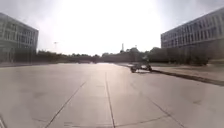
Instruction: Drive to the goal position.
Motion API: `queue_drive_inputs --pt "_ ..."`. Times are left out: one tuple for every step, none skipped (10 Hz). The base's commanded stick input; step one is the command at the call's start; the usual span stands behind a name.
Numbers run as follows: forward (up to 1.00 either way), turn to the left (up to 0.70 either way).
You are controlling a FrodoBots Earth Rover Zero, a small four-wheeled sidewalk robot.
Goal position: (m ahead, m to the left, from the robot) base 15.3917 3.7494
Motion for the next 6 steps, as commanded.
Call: queue_drive_inputs --pt "1.0 0.0" --pt "1.0 0.0" --pt "1.0 0.0" --pt "1.0 0.0" --pt "1.0 0.0" --pt "1.0 0.0"
